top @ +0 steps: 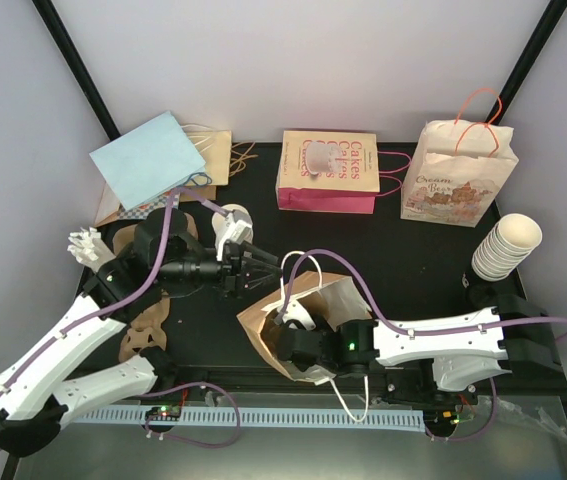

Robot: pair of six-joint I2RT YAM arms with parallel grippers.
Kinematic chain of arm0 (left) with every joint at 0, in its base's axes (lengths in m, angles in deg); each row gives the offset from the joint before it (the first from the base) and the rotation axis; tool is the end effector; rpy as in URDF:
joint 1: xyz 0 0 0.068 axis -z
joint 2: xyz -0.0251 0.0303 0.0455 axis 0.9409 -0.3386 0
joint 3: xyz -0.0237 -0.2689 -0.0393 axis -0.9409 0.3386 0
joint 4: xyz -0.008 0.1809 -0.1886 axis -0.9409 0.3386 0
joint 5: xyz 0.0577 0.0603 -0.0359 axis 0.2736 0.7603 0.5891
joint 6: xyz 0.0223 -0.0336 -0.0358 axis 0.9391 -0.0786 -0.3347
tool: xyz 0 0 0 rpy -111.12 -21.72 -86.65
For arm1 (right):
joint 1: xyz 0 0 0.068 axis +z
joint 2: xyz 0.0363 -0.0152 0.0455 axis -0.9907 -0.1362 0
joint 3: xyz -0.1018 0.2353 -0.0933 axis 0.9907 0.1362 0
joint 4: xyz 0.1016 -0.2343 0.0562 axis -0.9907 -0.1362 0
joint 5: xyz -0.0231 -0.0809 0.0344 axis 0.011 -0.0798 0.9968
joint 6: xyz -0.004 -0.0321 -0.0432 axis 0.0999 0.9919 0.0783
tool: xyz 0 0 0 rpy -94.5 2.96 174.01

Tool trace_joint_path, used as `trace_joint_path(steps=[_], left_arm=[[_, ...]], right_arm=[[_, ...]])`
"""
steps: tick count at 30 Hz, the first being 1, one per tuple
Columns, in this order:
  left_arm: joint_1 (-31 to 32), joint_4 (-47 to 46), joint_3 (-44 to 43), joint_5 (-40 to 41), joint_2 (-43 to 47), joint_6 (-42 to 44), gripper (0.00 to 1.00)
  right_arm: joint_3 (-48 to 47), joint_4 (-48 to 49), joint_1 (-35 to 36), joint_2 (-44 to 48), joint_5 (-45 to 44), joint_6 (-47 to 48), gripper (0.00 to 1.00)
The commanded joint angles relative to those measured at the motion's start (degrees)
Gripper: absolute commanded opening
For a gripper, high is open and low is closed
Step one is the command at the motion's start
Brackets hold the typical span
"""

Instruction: Pack the takeout coffee

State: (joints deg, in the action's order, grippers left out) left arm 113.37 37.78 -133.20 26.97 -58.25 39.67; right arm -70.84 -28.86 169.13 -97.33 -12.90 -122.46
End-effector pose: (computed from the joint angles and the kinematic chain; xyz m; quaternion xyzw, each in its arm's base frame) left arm 0.1105 -0.1340 0.3982 0.3318 0.7089 -0.5270 0.3312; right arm 0.0296 0.2559 0.2193 -0.3471 0.8759 0.1176 0.3139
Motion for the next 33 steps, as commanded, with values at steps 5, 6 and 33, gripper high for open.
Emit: trace_joint_path(steps=[5,6,33], left_arm=[[0.17,3.1,-2.27,2.26,-5.36,0.83,0.32],[0.17,2.72,-2.32,1.82,-5.67,0.8,0.29],[0.43,-4.91,1.85,-8.31,-0.08,2.02,0.02]], right_arm=[[0.2,0.68,-0.47,1.41,-0.27,0.26,0.53],[0.28,0.6,-0.53,1.4,-0.28,0.14,0.53],[-0.8,1.75,6.51,-9.24,-3.8,-8.95,0.52]])
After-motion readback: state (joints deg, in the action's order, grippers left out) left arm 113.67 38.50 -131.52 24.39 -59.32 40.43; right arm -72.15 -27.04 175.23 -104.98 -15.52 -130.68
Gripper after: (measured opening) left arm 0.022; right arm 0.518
